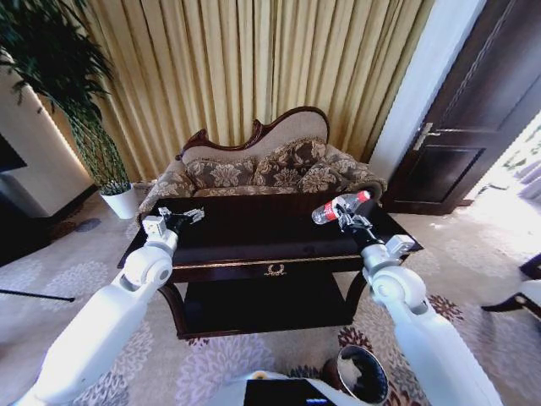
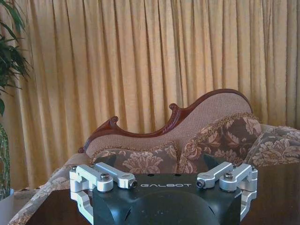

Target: Move to the front of the table and place the trash on the table into the trash bin.

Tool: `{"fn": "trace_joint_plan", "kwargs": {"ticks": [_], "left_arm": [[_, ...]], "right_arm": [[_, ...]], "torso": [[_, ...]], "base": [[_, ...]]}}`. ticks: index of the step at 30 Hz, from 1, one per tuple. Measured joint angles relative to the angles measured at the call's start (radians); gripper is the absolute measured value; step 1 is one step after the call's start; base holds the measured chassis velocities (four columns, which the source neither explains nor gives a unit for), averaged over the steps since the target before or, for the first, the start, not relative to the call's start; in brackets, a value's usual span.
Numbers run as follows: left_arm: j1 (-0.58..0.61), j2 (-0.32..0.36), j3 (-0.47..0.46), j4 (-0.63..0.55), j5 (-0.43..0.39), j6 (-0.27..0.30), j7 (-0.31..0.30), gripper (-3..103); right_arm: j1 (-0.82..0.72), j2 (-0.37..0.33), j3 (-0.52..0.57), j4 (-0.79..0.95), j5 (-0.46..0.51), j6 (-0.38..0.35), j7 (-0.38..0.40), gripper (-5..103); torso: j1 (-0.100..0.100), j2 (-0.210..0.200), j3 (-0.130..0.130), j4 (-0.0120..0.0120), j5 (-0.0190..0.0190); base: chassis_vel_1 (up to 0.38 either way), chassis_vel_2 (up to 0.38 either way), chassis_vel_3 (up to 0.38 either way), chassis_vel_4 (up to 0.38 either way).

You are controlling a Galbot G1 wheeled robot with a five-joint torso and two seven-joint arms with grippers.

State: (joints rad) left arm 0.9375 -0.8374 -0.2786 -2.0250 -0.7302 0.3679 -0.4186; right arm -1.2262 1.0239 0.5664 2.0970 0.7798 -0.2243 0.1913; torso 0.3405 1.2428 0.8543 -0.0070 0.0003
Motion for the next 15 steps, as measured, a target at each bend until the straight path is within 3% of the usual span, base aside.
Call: {"fn": "trace_joint_plan", "kwargs": {"ticks": [15], "left_arm": [[0.004,0.014,-0.005,-0.005,0.002,-0.006,0.004,100]], "right_arm": [[-0.013,0.003,0.001,0.008,0.002,0.001,-0.005,25]], "torso": [[0.0,0.0,0.0,0.0,-0.0001]], "base": [[0.055,-0.058,-0.051,0.053]]}}
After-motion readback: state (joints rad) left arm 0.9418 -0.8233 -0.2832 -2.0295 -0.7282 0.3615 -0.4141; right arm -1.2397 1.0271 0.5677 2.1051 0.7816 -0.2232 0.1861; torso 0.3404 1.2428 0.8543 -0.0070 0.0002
